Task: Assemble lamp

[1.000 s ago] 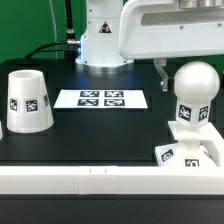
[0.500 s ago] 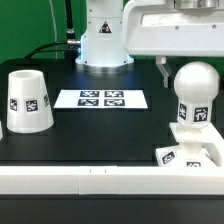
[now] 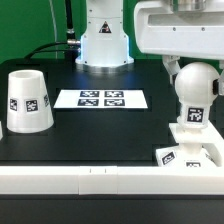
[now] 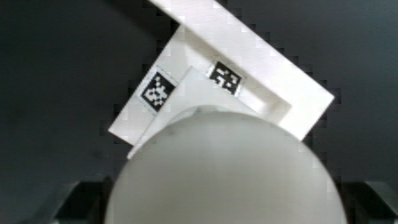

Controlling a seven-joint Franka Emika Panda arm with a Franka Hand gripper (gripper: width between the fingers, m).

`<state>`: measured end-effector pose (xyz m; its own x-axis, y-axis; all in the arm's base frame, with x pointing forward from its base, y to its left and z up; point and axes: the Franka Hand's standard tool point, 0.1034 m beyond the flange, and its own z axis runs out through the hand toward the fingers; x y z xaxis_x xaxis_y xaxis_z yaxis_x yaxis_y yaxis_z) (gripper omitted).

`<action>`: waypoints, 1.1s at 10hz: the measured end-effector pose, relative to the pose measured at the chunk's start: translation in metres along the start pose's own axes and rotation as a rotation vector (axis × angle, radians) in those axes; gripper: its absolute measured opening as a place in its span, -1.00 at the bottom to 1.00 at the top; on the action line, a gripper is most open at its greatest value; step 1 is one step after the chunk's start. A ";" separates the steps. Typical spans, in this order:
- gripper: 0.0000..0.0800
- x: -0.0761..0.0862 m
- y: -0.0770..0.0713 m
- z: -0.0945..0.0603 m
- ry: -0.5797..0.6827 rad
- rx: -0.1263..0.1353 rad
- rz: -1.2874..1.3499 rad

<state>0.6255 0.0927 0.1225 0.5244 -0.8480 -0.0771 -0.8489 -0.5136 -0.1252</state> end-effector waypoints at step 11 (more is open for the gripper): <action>0.75 -0.005 -0.001 -0.001 0.011 -0.054 -0.673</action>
Offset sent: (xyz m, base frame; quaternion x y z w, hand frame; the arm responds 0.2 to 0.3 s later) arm -0.0008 -0.0125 0.0054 -0.0326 0.0299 -0.1681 0.9848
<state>0.6236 0.0976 0.1240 0.9395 -0.3424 0.0100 -0.3401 -0.9358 -0.0926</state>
